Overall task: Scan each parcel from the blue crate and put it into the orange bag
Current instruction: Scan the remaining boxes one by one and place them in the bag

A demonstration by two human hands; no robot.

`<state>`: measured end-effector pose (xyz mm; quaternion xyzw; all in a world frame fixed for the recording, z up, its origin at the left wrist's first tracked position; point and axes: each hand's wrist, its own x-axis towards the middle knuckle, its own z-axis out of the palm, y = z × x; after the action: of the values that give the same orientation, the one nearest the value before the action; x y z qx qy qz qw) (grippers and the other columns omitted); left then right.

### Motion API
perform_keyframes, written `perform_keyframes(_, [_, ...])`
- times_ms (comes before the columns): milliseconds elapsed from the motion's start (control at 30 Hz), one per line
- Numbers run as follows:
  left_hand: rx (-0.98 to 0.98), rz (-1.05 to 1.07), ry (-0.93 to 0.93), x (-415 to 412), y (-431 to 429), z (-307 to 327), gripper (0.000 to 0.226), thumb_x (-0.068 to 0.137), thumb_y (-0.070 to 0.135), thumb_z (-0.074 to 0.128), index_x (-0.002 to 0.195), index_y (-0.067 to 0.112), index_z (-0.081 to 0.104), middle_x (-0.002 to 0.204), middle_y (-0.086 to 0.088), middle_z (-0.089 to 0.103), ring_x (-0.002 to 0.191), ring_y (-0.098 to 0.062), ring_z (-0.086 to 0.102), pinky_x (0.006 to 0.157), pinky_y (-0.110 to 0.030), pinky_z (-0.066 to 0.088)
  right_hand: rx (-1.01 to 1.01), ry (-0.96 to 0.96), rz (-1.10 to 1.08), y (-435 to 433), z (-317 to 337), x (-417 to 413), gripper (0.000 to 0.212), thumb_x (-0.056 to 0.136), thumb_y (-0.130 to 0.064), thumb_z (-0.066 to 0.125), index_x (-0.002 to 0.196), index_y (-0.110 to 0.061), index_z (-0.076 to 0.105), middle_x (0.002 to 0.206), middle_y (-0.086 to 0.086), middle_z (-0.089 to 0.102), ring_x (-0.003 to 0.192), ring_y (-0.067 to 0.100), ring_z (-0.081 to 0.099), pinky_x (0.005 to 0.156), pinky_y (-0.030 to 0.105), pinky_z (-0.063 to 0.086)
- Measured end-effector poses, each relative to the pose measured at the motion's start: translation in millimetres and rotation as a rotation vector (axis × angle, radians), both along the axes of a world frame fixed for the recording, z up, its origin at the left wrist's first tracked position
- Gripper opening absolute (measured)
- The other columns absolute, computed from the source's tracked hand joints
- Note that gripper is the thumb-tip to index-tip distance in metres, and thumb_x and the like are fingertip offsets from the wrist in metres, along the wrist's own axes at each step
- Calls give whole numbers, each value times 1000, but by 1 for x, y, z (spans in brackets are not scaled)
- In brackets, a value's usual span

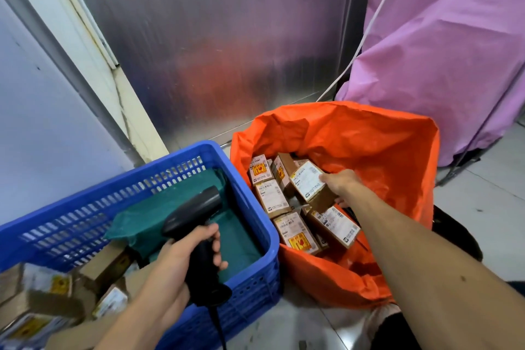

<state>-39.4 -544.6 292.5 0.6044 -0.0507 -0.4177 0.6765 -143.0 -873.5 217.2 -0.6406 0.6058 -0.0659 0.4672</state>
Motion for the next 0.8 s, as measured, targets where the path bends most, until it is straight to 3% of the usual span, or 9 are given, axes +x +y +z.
perform_keyframes(67, [5, -6, 22, -1, -3, -3, 24, 60, 18, 88, 72, 8, 69, 68, -12, 54, 51, -22, 48, 50, -32, 52, 30, 10, -29, -7, -12, 1, 32, 94, -35, 67, 108, -6, 65, 109, 16, 70, 91, 35, 70, 88, 48, 61])
perform_keyframes(200, [12, 6, 56, -3, -9, -5, 15, 70, 21, 75, 73, 8, 68, 67, -11, 53, 51, -22, 48, 49, -31, 53, 78, -7, -82, -20, -28, 5, 46, 95, -40, 65, 124, -4, 65, 118, 18, 69, 93, 37, 69, 87, 47, 62])
perform_keyframes(400, [25, 0, 69, 1, -25, -10, 19, 66, 25, 74, 73, 8, 67, 65, -9, 54, 47, -19, 49, 48, -30, 54, 155, -30, -128, -28, -51, 20, 61, 100, -51, 56, 140, -6, 52, 129, 22, 64, 75, 37, 73, 56, 35, 58])
perform_keyframes(533, [32, -28, 71, 3, -29, -14, 20, 69, 23, 74, 76, 6, 65, 65, -9, 54, 48, -20, 49, 49, -30, 55, 207, -54, -155, -25, -66, 32, 53, 102, -48, 50, 135, -7, 53, 116, 20, 65, 74, 37, 74, 51, 33, 55])
perform_keyframes(633, [76, -33, 81, 8, -34, -17, 29, 60, 17, 81, 74, 2, 61, 59, -11, 52, 42, -20, 49, 45, -30, 54, 292, -157, -252, -26, -77, 43, 44, 103, -31, 46, 139, -7, 52, 122, 23, 65, 92, 40, 72, 57, 38, 57])
perform_keyframes(733, [110, 5, 105, 17, -39, -21, 27, 59, 18, 74, 70, 0, 58, 51, -11, 50, 34, -22, 46, 38, -30, 50, 358, -293, -403, -27, -84, 59, 46, 103, -17, 41, 148, -9, 41, 137, 21, 57, 118, 42, 62, 85, 49, 61])
perform_keyframes(800, [109, 3, 110, 20, -39, -22, 22, 53, 12, 80, 63, 2, 63, 52, -11, 50, 34, -23, 46, 38, -31, 51, 366, -339, -449, -25, -85, 68, 48, 103, -15, 40, 151, -10, 36, 143, 19, 52, 125, 39, 58, 93, 50, 58])
